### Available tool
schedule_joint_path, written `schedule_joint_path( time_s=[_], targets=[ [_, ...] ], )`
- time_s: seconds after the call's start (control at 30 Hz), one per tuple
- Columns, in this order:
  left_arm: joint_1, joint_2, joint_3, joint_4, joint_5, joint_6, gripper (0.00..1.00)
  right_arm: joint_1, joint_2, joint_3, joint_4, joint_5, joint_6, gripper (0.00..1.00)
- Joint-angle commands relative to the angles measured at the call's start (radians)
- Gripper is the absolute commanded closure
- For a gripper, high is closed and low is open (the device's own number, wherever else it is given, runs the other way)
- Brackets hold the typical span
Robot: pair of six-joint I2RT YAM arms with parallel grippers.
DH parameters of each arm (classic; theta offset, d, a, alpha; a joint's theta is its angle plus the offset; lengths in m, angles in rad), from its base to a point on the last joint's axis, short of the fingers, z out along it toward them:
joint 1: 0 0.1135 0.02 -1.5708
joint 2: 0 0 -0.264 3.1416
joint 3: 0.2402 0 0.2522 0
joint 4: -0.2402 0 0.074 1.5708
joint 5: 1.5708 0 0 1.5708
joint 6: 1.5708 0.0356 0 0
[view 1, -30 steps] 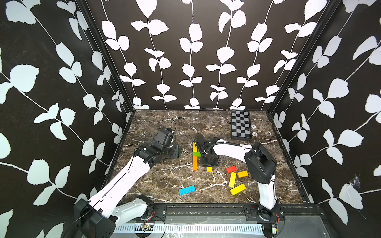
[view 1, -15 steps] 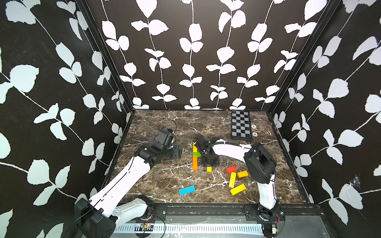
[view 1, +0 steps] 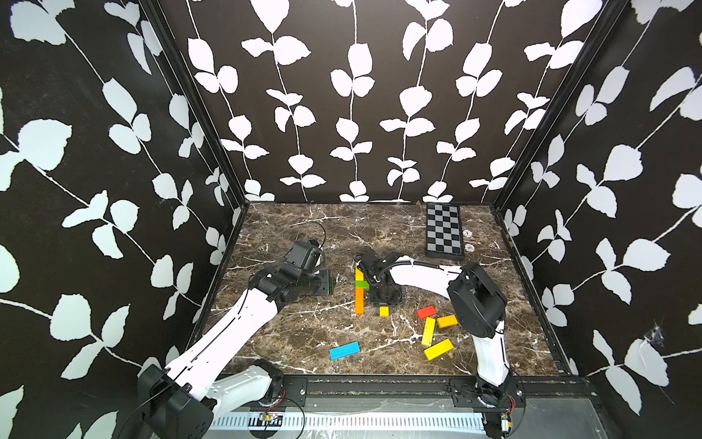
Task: Assemble the letter h with building blocks
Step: Assemble the building block at the center of the board.
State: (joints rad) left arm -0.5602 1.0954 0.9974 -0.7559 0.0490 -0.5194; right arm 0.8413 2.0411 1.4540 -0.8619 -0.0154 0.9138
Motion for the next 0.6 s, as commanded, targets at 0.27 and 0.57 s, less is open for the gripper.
schedule_joint_path(
  time_s=[0.27, 0.57],
  targets=[
    [0.002, 0.001, -0.017, 0.019, 0.023, 0.013, 0.43, -0.016, -0.002, -0.024, -0.022, 0.038, 0.008, 0.51],
    [0.004, 0.006, -0.014, 0.020, 0.022, 0.014, 0.44, -0.019, 0.008, -0.017, -0.029, 0.040, -0.001, 0.64]
  ],
)
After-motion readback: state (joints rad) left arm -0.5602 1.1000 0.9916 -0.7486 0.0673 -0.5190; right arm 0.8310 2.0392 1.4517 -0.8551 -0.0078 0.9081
